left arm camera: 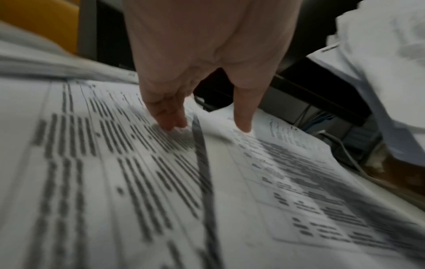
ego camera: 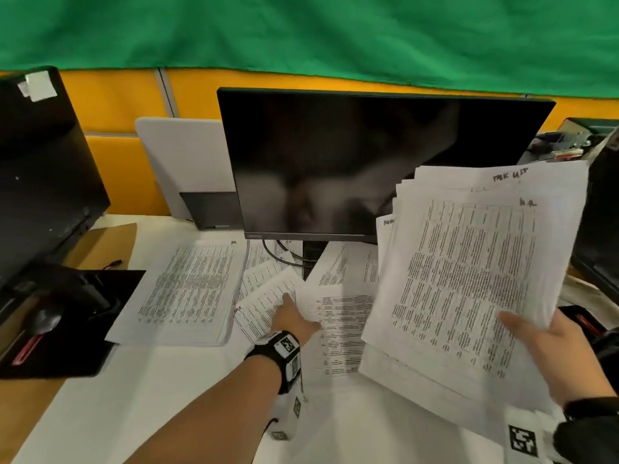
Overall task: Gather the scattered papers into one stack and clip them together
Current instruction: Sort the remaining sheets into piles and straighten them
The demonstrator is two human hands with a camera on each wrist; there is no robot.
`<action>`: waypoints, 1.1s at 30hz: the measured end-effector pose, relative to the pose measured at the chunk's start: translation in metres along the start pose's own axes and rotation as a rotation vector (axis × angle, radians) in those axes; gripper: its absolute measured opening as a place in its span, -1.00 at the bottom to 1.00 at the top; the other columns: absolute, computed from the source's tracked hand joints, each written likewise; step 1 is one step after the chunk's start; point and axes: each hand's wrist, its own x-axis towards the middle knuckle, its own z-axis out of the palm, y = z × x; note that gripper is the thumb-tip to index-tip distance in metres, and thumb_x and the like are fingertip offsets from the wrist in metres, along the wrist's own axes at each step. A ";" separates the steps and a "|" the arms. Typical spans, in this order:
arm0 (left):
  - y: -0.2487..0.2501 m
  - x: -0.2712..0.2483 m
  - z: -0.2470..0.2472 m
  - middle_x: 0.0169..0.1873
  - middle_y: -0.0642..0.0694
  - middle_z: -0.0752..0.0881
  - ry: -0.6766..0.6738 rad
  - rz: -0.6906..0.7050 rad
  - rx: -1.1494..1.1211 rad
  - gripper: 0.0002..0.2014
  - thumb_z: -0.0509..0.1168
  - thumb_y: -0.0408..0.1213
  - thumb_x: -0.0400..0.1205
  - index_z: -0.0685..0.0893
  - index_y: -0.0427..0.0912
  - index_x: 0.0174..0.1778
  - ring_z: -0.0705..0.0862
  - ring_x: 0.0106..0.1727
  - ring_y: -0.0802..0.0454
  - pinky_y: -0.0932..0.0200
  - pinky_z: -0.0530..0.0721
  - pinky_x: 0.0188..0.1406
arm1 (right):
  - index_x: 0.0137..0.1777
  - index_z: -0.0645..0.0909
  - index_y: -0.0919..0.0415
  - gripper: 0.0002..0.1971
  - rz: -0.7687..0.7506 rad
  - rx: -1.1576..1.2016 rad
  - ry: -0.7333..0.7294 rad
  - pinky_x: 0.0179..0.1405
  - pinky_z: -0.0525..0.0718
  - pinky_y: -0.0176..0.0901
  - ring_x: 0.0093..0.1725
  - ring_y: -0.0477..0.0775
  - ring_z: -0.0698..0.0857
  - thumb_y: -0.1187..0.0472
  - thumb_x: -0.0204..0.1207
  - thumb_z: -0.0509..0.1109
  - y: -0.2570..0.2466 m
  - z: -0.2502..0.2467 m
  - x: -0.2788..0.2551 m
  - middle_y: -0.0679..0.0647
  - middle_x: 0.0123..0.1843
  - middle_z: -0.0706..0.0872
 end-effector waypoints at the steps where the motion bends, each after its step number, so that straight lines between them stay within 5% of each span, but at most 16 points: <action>1: 0.000 0.005 0.008 0.51 -0.26 0.39 -0.014 -0.021 0.052 0.04 0.50 -0.14 0.45 -0.08 -0.21 0.66 0.41 0.51 -0.19 -0.04 0.45 0.49 | 0.43 0.49 0.21 -0.60 0.005 -0.004 0.001 0.15 0.44 0.07 0.09 0.16 0.58 0.28 0.59 0.30 0.001 0.001 0.000 0.13 0.11 0.64; 4: 0.001 0.005 0.023 0.51 -0.25 0.42 0.003 -0.040 0.152 -0.07 0.39 -0.19 0.55 -0.13 -0.10 0.67 0.47 0.47 -0.19 -0.06 0.49 0.44 | 0.43 0.50 0.22 -0.60 0.005 0.010 0.003 0.15 0.47 0.06 0.12 0.18 0.60 0.29 0.59 0.31 0.005 0.002 -0.001 0.11 0.10 0.64; 7: -0.005 -0.002 0.015 0.22 -0.22 0.68 0.061 0.015 -0.069 -0.20 0.29 -0.37 0.59 -0.03 -0.08 0.67 0.69 0.17 -0.18 -0.03 0.67 0.19 | 0.44 0.49 0.24 -0.58 -0.002 0.013 0.018 0.15 0.49 0.08 0.12 0.19 0.60 0.29 0.58 0.31 0.007 -0.002 0.001 0.13 0.15 0.65; 10: -0.026 -0.010 -0.008 0.00 -0.19 0.74 0.155 0.030 -0.107 0.02 0.32 -0.38 0.56 -0.35 0.12 0.64 0.75 -0.09 -0.13 -0.07 0.77 -0.04 | 0.43 0.49 0.21 -0.59 -0.012 0.009 0.027 0.18 0.55 0.20 0.16 0.26 0.64 0.27 0.58 0.33 0.006 -0.013 0.004 0.14 0.16 0.66; 13: -0.053 -0.026 -0.031 0.24 -0.23 0.65 0.063 0.018 -0.042 0.19 0.34 -0.52 0.48 -0.52 0.29 0.53 0.73 -0.19 -0.02 0.16 0.73 -0.33 | 0.43 0.49 0.17 -0.59 -0.014 0.001 0.048 0.25 0.55 0.36 0.19 0.31 0.64 0.24 0.57 0.33 0.004 -0.021 0.008 0.15 0.17 0.67; 16: -0.072 -0.041 -0.043 0.28 -0.22 0.66 -0.127 -0.083 0.047 -0.11 0.38 -0.30 0.43 0.07 0.04 0.64 0.69 -0.13 -0.04 0.10 0.73 -0.21 | 0.41 0.49 0.07 -0.60 -0.013 0.000 0.061 0.25 0.54 0.44 0.19 0.32 0.65 0.19 0.57 0.34 0.003 -0.023 0.012 0.14 0.21 0.68; 18: -0.076 -0.046 -0.050 0.28 -0.20 0.67 -0.138 -0.122 0.081 -0.34 0.39 0.00 0.45 0.40 -0.10 0.46 0.72 0.08 -0.11 0.01 0.71 0.08 | 0.39 0.49 0.02 -0.61 -0.009 -0.013 0.060 0.24 0.55 0.46 0.18 0.33 0.67 0.14 0.56 0.35 0.004 -0.021 0.013 0.15 0.25 0.69; 23: -0.057 -0.022 -0.067 0.50 -0.23 0.47 0.042 -0.194 0.077 -0.13 0.35 0.19 0.50 0.23 -0.27 0.59 0.50 0.47 -0.20 -0.03 0.49 0.44 | 0.17 0.59 -0.14 -0.72 -0.010 -0.011 0.073 0.21 0.56 0.50 0.16 0.34 0.69 0.04 0.46 0.41 0.002 -0.019 0.013 0.12 0.20 0.71; 25: -0.040 -0.017 -0.060 0.59 -0.21 0.33 0.001 -0.166 0.111 -0.08 0.34 0.20 0.49 0.16 -0.26 0.63 0.36 0.57 -0.20 -0.06 0.40 0.50 | 0.04 0.59 -0.26 -0.81 -0.020 -0.008 0.087 0.18 0.57 0.53 0.13 0.33 0.73 -0.05 0.44 0.43 0.007 -0.028 0.017 0.04 0.16 0.71; 26: -0.032 -0.015 -0.052 0.61 -0.20 0.28 -0.033 -0.165 0.146 -0.05 0.35 0.22 0.48 0.13 -0.25 0.64 0.32 0.59 -0.19 -0.07 0.37 0.51 | 0.10 0.59 -0.28 -0.67 -0.018 -0.002 0.082 0.14 0.59 0.55 0.09 0.29 0.75 -0.21 0.33 0.46 0.016 -0.035 0.023 0.02 0.17 0.72; 28: -0.020 -0.016 -0.034 0.59 -0.22 0.28 -0.069 -0.169 0.240 -0.01 0.42 0.18 0.43 0.11 -0.24 0.63 0.31 0.58 -0.20 -0.04 0.40 0.50 | 0.30 0.53 -0.24 -0.15 -0.019 -0.020 0.092 0.07 0.60 0.58 0.05 0.24 0.77 -0.54 -0.04 0.42 0.037 -0.047 0.036 0.06 0.24 0.72; 29: -0.017 -0.016 -0.026 0.55 -0.23 0.30 -0.070 -0.173 0.287 -0.02 0.47 0.12 0.40 0.14 -0.24 0.61 0.34 0.55 -0.20 -0.03 0.45 0.48 | 0.35 0.50 -0.21 -0.05 -0.028 -0.024 0.105 0.07 0.59 0.60 0.09 0.26 0.76 -0.57 -0.11 0.39 0.043 -0.053 0.040 0.07 0.26 0.71; 33: -0.016 -0.011 -0.016 0.21 -0.18 0.60 -0.087 -0.159 0.283 -0.34 0.53 -0.19 0.37 0.42 -0.25 0.34 0.63 0.25 -0.11 0.08 0.68 0.17 | 0.39 0.47 -0.14 -0.19 -0.032 0.003 0.157 0.13 0.54 0.61 0.24 0.29 0.67 -0.32 0.05 0.35 0.021 -0.062 0.026 0.06 0.31 0.68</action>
